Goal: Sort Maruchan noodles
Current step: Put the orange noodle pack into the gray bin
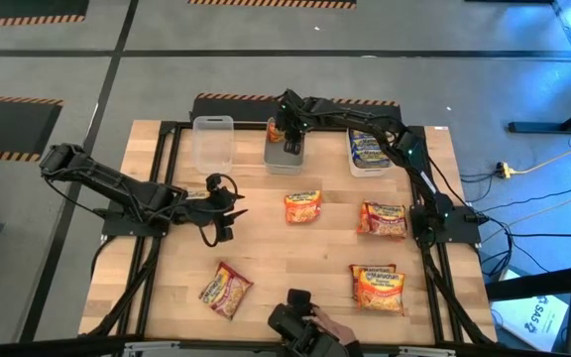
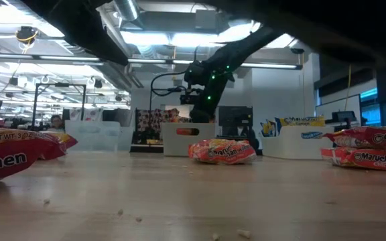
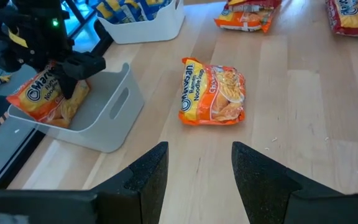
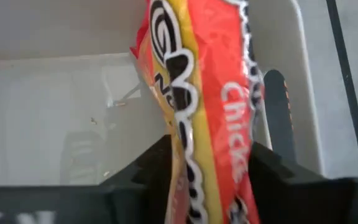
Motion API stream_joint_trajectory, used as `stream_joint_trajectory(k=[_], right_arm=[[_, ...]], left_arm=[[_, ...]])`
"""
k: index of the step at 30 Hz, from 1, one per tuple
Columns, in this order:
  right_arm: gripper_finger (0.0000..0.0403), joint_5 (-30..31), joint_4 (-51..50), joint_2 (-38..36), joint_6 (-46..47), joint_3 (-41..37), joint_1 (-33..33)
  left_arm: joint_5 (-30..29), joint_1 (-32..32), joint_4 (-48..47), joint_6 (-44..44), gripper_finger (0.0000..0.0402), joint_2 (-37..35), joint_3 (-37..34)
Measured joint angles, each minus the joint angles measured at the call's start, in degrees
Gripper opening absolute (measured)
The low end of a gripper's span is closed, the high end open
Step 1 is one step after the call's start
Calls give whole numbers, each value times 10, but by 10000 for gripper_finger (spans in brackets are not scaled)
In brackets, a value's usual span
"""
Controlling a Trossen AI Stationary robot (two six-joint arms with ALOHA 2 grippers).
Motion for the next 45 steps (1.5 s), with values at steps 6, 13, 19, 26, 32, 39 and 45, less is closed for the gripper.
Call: stream_joint_trajectory(k=[6,13,19,26,32,39,45], right_arm=[[195,30,11,-29,-1,0,4],[197,94,40,-31,-1,0,3],[197,111,-27,-52,0,31,35],[197,36,-204,-124,85,49,99],[197,36,-262,-207,170,-49,183],[197,145,-139,-302,248,-275,298],[197,193,-5,-367,349,-438,379]], left_arm=[[0,0,0,2,171,0,0],[3,0,1,6,171,0,0],[17,0,2,6,171,0,0],[18,0,15,5,171,0,0],[23,-1,40,-5,171,3,0],[36,-3,73,-33,195,43,-1],[77,1,111,-114,245,110,0]])
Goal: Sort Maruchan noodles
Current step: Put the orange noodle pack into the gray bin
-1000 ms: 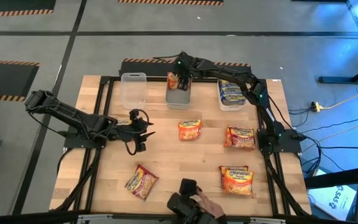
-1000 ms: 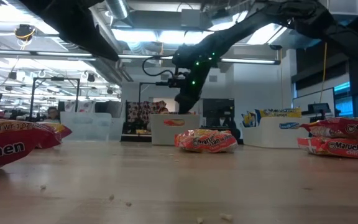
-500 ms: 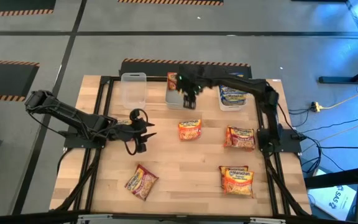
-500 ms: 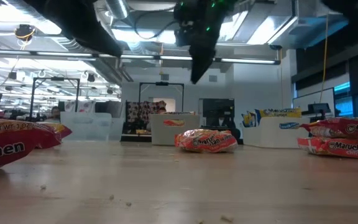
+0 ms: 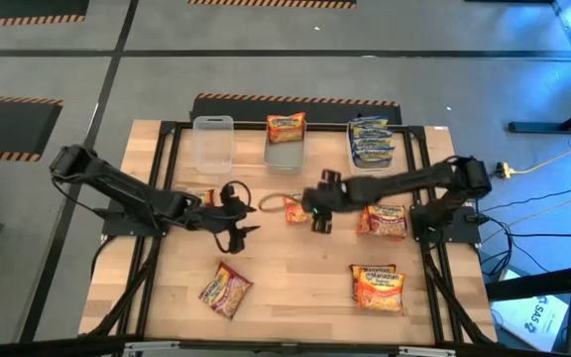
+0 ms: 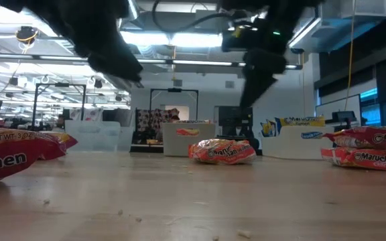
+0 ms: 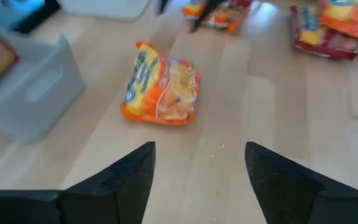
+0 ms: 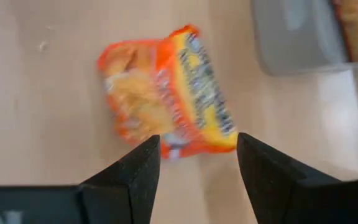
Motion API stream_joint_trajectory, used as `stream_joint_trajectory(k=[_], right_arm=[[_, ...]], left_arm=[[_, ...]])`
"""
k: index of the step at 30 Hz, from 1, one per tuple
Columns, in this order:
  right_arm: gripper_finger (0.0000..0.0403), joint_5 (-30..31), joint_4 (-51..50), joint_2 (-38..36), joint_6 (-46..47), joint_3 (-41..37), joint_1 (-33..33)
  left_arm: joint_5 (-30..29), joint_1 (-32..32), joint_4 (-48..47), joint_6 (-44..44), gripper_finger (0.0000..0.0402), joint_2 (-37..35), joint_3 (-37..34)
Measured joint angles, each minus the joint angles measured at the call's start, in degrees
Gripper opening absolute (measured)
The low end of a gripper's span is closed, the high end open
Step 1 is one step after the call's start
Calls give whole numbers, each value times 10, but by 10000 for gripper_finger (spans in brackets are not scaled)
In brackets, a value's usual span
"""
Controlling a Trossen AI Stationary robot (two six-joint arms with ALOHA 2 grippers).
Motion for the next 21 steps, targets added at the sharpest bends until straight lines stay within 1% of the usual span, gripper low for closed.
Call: stream_joint_trajectory(k=[4,7,11,14,17,21], right_arm=[[197,38,119,-20,43,-83,33],[197,74,221,-22,67,-132,42],[197,85,383,-22,91,-198,39],[197,110,483,-22,109,-242,32],[197,119,526,-22,122,-270,21],[197,103,526,-10,137,-283,10]], left_arm=[[-10,25,44,-51,256,48,0],[0,46,84,-61,257,81,0],[28,76,126,-70,254,120,0],[37,91,136,-70,254,141,0],[45,103,142,-71,255,157,0],[46,113,160,-70,256,178,0]])
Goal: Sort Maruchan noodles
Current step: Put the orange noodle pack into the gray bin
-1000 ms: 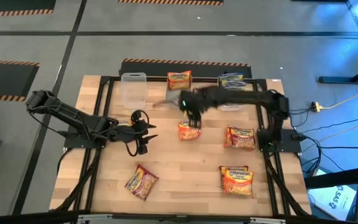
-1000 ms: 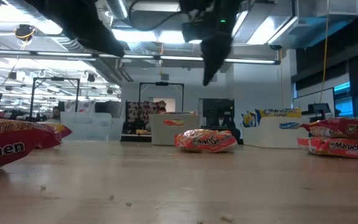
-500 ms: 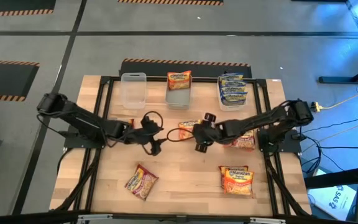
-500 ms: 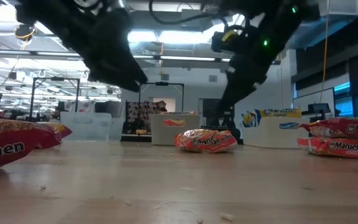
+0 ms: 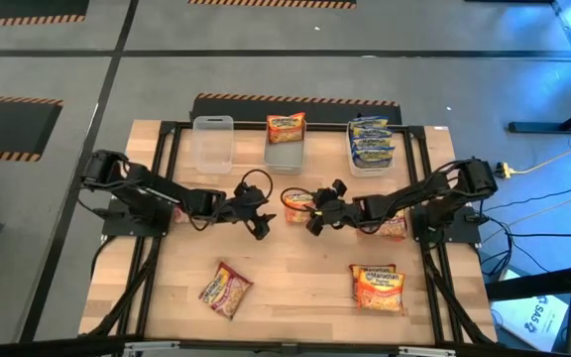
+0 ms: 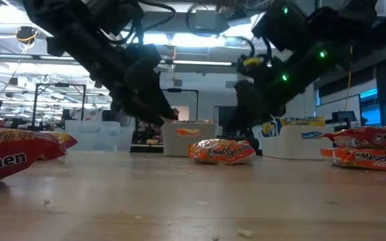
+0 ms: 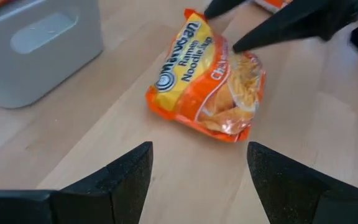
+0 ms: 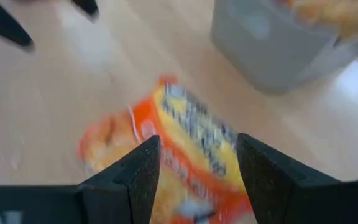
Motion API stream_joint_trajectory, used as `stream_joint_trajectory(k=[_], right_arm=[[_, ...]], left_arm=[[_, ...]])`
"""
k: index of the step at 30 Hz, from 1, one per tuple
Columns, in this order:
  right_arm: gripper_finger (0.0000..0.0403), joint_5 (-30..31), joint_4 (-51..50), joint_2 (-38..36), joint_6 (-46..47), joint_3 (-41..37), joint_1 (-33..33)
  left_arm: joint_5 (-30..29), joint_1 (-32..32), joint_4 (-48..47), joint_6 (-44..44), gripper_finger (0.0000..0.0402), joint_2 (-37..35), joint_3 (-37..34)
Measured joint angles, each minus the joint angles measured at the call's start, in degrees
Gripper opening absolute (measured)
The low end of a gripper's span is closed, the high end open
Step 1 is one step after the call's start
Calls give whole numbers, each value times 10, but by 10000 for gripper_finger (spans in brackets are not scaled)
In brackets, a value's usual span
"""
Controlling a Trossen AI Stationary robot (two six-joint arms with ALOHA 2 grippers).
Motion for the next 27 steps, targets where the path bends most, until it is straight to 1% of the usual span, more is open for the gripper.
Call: stream_joint_trajectory(k=[5,8,12,14,17,19,21,22,24,27], right_arm=[[197,-22,17,36,7,-1,1],[197,-42,24,56,7,5,1],[197,-74,37,68,-19,7,10],[197,-92,47,69,-44,7,25],[197,-114,72,71,-84,6,52],[197,-144,88,72,-115,5,68],[197,-171,99,72,-142,5,85],[197,-173,101,72,-150,5,93],[197,-152,101,72,-163,5,106],[197,-127,106,73,-175,4,116]], left_arm=[[10,4,26,-1,254,15,0],[13,4,25,0,253,16,0],[21,4,25,2,252,16,0],[49,4,25,2,252,16,1],[111,9,25,2,252,16,10],[146,14,26,-1,252,15,17],[168,20,26,-14,252,15,21],[176,23,25,-22,252,15,21],[195,30,20,-52,252,16,21],[237,39,17,-115,252,38,21]])
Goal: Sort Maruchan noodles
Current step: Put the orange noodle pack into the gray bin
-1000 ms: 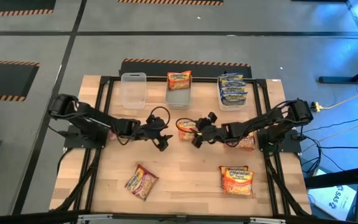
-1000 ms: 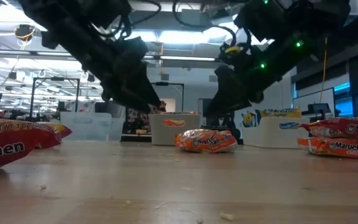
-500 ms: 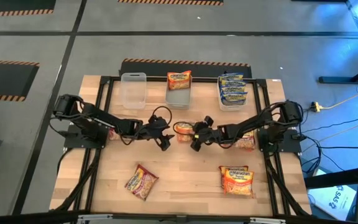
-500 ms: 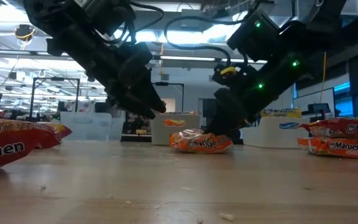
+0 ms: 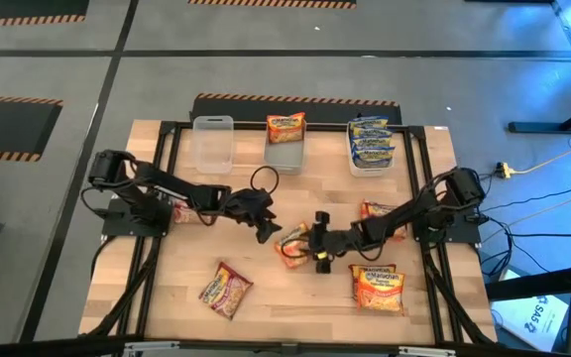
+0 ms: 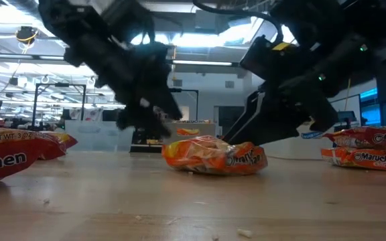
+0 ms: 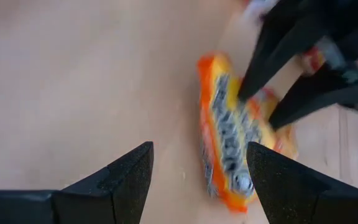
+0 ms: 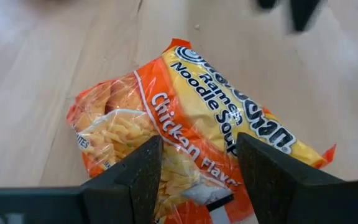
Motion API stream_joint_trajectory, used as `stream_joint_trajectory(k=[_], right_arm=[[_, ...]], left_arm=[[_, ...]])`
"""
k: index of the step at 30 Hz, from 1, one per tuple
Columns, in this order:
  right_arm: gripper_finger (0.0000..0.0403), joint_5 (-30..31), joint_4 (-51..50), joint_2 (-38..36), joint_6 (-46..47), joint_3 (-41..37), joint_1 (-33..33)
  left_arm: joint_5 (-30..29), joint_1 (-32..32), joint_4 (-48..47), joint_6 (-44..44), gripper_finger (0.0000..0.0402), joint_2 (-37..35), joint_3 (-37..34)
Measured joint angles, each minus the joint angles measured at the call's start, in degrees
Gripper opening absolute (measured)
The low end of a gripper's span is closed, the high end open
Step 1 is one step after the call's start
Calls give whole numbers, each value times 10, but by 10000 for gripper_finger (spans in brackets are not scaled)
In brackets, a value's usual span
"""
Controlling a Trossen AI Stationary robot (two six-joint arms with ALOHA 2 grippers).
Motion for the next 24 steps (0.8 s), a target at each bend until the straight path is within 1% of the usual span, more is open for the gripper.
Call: stream_joint_trajectory(k=[3,5,8,11,13,15,18,22,24], right_arm=[[197,12,3,0,0,0,3],[197,16,8,0,-2,0,3],[197,20,-3,-21,-5,-1,15],[197,23,-39,-65,2,-1,41],[197,24,-57,-86,15,0,61],[197,24,-69,-90,32,0,77],[197,24,-56,-64,60,-4,92],[197,47,-59,-23,91,-7,91],[197,64,-43,-5,97,-6,87]], left_arm=[[48,2,24,-61,252,35,0],[69,0,43,-79,252,61,-1],[84,-1,100,-94,252,84,-1],[90,3,122,-94,252,90,6],[77,5,120,-88,252,91,7],[57,6,119,-86,252,91,8],[56,11,127,-88,252,106,8],[79,13,131,-99,252,130,13],[95,11,138,-104,252,138,22]])
